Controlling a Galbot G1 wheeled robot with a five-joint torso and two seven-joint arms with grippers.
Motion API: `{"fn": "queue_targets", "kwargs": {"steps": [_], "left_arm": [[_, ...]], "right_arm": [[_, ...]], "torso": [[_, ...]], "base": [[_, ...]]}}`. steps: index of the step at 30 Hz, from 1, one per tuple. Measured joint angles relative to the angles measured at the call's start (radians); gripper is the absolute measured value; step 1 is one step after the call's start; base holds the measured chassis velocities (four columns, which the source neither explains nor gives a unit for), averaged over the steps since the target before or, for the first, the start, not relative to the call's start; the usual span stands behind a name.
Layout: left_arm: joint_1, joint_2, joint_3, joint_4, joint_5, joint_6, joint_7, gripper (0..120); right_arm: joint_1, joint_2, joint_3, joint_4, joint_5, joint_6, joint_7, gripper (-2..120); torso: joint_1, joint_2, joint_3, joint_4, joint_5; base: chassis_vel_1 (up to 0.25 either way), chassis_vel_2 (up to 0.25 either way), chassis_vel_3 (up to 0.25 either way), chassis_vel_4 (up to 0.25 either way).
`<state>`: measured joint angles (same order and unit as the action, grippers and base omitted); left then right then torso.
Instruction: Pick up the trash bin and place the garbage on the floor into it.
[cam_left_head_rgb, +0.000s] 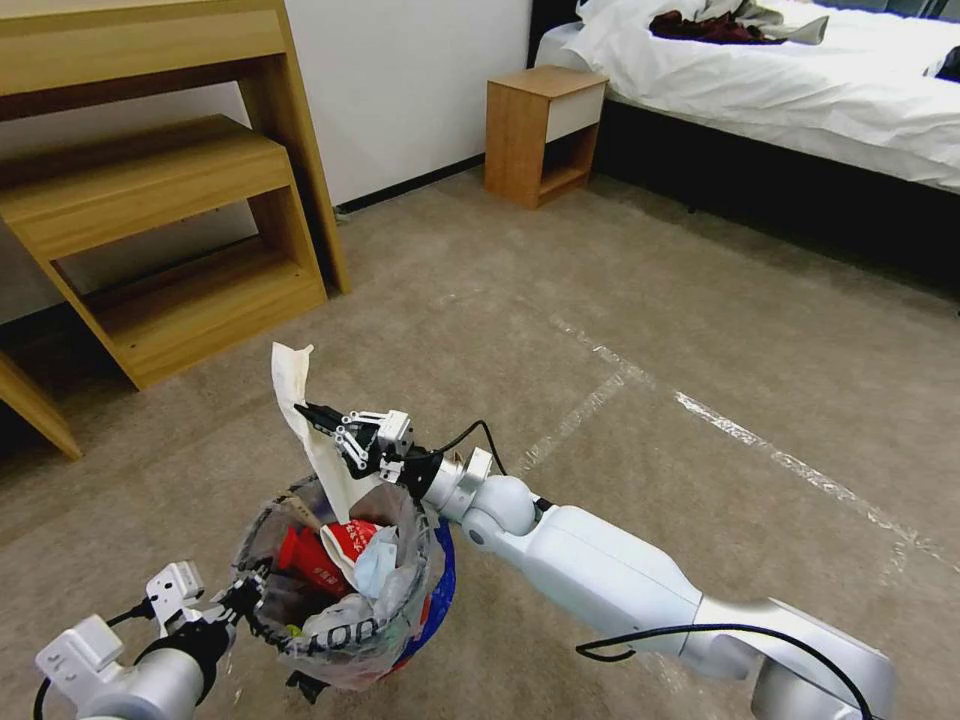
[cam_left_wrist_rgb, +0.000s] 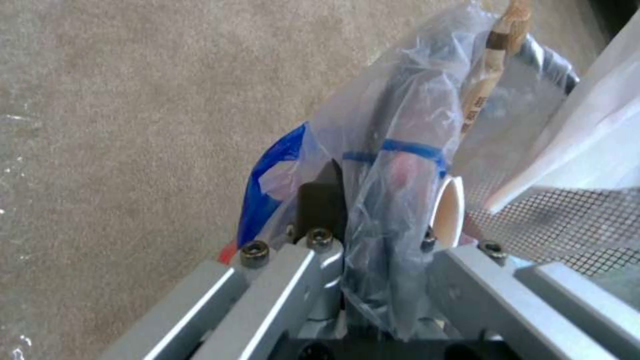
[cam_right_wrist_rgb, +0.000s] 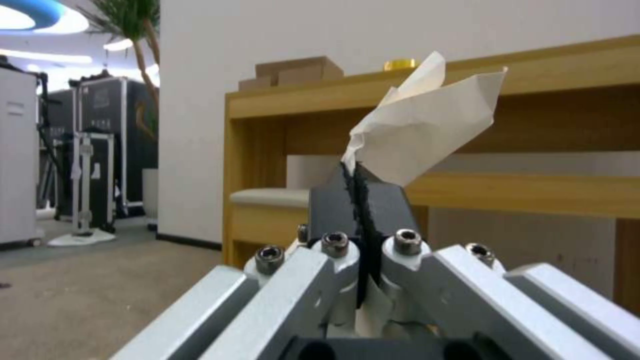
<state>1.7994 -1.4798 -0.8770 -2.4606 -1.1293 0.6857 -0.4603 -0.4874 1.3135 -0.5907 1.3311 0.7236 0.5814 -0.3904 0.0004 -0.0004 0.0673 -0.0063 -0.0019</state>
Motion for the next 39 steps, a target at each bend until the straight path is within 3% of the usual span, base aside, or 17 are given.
{"fn": "queue_targets", "kwargs": {"steps": [22, 39], "left_arm": [[-0.024, 0.014, -0.022, 0.010, -0.037, -0.001, -0.019, 0], [-0.039, -0.009, -0.012, 0.017, -0.018, -0.001, -0.021, 0]], "right_arm": [[-0.016, -0.083, -0.033, 0.112, 0.014, -0.016, 0.002, 0], [-0.010, -0.082, -0.090, 0.159, 0.010, -0.013, 0.005, 0]], "torso": [[0.000, 0.000, 0.000, -0.0001, 0.0000], [0.000, 0.000, 0.000, 0.0000, -0.0001]], "base": [[0.000, 0.000, 0.000, 0.000], [0.000, 0.000, 0.000, 0.000]]}}
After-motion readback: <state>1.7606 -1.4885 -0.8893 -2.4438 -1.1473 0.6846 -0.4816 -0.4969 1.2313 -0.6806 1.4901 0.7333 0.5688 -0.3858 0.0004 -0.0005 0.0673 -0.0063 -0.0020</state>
